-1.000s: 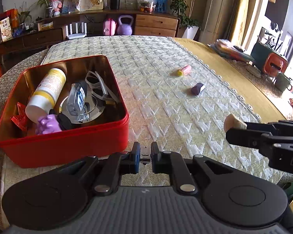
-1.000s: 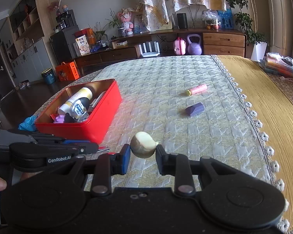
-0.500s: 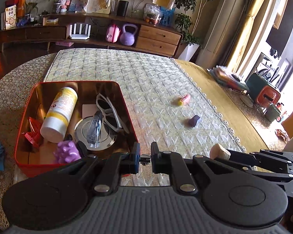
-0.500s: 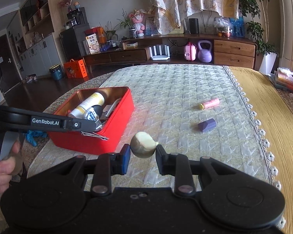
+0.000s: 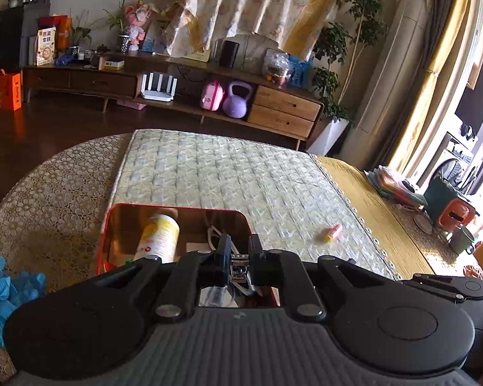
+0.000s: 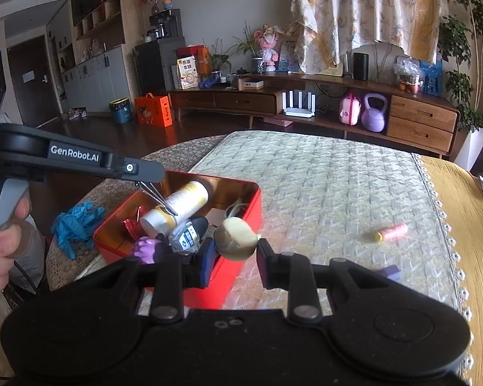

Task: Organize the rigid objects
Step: 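Lower the clipper into the box and open the left tool while the right tool releases the egg item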

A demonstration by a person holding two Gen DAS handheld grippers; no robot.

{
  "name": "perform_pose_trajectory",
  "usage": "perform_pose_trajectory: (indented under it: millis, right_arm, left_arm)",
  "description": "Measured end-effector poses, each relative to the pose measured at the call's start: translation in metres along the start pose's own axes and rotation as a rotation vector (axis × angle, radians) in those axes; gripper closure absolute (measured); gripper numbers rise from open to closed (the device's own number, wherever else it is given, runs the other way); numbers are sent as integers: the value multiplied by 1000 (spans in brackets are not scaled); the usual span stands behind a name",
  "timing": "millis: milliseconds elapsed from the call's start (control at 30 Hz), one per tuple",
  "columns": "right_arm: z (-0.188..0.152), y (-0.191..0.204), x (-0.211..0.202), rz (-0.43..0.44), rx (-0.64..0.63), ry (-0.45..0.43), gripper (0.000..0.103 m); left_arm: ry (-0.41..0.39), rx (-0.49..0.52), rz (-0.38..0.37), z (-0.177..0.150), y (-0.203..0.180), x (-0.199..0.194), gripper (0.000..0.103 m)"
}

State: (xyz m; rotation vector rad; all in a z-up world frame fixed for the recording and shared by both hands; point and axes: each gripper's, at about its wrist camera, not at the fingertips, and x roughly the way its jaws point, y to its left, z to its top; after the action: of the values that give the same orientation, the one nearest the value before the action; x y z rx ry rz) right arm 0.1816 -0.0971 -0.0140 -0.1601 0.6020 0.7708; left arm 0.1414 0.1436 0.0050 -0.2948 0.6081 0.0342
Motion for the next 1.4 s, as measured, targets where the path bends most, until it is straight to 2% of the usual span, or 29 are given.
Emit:
perform_pose_trajectory:
  millis: [433,767,1067,1333,1400]
  right_arm:
    - [37,24,84,55,-57,81,76]
    - [38,35,139,63,-93,180,76]
    - [33,41,146,66,-118,210,74]
    - [35,41,126,67,-103,175,71]
    - [34,40,118,75,-90,162,67]
  left_arm:
    - [-19,-28,157,11,60,38,92]
    - [4,-11,244,3,81,75,92]
    - [45,-43,236,-11,92,82,92]
    - [75,-52,221,-16,89,80,92]
    - [89,-51,215,-18,87,80,92]
